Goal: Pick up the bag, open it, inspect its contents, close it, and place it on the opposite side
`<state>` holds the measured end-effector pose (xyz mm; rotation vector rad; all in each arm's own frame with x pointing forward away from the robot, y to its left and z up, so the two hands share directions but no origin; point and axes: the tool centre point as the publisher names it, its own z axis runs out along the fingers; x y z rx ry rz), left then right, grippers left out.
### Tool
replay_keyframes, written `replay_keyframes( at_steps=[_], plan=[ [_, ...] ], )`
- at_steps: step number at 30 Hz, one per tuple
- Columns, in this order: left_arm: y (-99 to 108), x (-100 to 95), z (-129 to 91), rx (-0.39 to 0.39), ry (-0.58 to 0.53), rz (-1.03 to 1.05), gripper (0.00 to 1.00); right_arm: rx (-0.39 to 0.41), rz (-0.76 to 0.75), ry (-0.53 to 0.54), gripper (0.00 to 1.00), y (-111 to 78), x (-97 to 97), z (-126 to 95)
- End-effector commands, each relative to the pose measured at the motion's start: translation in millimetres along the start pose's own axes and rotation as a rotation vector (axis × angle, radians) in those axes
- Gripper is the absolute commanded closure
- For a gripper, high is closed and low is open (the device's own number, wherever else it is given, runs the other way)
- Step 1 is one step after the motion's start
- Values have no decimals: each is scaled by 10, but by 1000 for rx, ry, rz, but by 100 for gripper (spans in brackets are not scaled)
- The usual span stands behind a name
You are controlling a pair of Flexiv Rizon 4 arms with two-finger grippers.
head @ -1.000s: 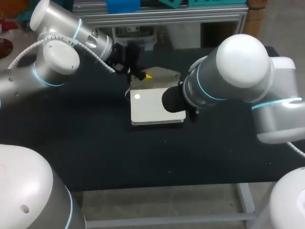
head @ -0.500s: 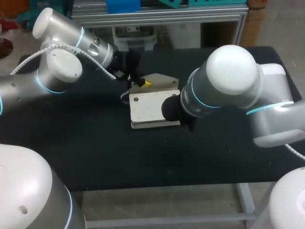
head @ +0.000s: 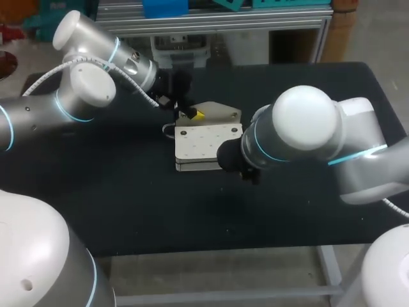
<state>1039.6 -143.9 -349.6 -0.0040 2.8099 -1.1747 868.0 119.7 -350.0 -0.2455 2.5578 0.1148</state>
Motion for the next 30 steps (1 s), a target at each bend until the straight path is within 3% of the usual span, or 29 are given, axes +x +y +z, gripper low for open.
replay_keyframes(
  at_steps=[1,6,15,21,30],
  plan=[
    [22,-51,54,3,14,-1,100,3,6,-29,31,22,-35,169],
    [19,-40,69,1,24,9,100,-8,18,-50,39,10,-151,216],
    [54,-34,89,5,34,9,100,-27,18,-49,38,40,-305,353],
    [88,-35,49,8,32,7,100,-31,23,-29,48,50,-335,443],
    [113,-18,28,11,47,19,100,-44,16,-33,51,96,-428,485]
  ],
)
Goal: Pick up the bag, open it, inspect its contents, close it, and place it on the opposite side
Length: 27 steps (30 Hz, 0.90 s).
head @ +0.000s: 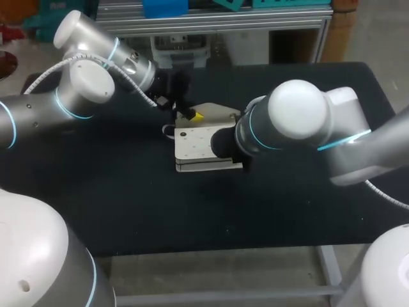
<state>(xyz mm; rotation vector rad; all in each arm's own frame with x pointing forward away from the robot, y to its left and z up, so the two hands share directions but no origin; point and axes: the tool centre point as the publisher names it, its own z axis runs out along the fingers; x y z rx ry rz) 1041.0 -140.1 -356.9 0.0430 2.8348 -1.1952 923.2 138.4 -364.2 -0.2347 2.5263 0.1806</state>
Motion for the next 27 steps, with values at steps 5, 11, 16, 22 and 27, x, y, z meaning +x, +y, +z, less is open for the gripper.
replay_keyframes(
  at_steps=[5,11,16,22,27],
  plan=[
    [27,-11,1,-7,20,19,100,4,-12,8,59,54,-35,89],
    [20,-32,-1,-28,32,40,100,6,-24,16,60,57,-23,133],
    [35,-59,7,-39,37,42,100,10,-33,20,79,61,-19,147],
    [37,-7,-26,-24,18,97,100,22,-39,19,100,71,-13,145],
    [72,186,-86,38,-23,179,100,32,-25,27,100,71,3,166]
  ],
)
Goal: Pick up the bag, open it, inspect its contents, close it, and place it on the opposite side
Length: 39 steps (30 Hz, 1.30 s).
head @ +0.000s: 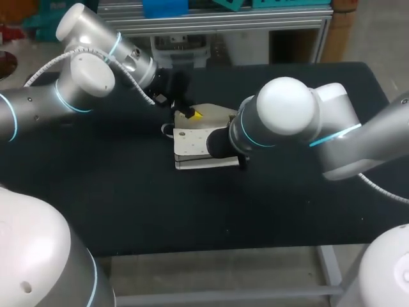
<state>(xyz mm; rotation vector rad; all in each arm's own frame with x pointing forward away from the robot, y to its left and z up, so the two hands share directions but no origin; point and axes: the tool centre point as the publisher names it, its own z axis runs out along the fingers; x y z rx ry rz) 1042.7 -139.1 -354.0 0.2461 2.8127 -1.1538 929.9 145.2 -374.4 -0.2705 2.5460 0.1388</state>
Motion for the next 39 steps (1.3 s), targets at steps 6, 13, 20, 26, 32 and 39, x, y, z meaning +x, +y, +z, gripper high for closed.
replay_keyframes(
  at_steps=[6,13,20,26,32,39],
  plan=[
    [9,498,96,3,-119,176,100,17,26,8,100,23,19,50],
    [-3,627,231,-26,-174,221,100,21,39,11,100,23,32,61],
    [-108,614,49,-26,-215,218,32,23,39,11,100,23,37,55],
    [-198,596,-97,-34,-240,223,27,22,35,12,100,22,34,54],
    [-243,575,-151,-36,-258,226,49,23,32,12,100,17,29,42],
    [-253,494,-145,-56,-281,216,76,24,28,14,100,12,29,29]
  ],
)
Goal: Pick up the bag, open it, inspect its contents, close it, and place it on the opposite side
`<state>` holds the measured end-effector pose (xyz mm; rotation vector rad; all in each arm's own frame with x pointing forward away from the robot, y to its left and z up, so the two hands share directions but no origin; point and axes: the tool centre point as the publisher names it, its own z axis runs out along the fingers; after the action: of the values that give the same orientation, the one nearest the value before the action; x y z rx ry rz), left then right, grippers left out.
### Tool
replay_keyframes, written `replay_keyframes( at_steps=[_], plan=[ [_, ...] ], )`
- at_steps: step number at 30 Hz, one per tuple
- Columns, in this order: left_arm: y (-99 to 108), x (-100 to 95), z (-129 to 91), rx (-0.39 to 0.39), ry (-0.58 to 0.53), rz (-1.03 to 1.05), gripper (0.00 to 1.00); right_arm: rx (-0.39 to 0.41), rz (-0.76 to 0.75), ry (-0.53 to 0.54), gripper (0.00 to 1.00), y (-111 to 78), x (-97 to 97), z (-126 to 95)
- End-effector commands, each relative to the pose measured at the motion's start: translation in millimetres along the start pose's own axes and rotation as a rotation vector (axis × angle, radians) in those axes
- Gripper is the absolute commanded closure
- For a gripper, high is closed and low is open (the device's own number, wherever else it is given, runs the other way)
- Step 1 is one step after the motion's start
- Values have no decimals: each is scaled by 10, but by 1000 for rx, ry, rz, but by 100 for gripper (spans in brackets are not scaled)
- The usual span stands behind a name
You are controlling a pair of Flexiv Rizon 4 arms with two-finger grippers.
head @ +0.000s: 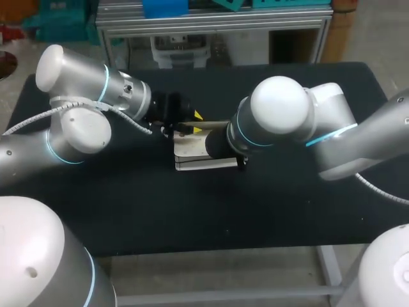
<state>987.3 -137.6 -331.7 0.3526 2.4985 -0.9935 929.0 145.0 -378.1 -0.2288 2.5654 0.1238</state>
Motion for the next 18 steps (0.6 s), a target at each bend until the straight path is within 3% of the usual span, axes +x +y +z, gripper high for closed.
replay_keyframes(
  at_steps=[1,2,3,4,8,18],
  plan=[
    [-4,-20,48,-19,-8,-1,78,5,-1,-1,100,14,1,0],
    [-1,-27,56,-24,-10,-1,82,5,-2,-1,100,14,0,-2],
    [2,-33,61,-27,-13,-2,95,4,-3,-1,100,16,-1,-5],
    [5,-37,62,-27,-13,-2,100,4,-4,-2,100,18,-2,-6],
    [9,-2,26,-17,-7,-6,100,4,-3,-1,100,21,-7,-4],
    [47,351,100,6,94,-7,100,14,7,-2,100,42,-18,9]
  ],
)
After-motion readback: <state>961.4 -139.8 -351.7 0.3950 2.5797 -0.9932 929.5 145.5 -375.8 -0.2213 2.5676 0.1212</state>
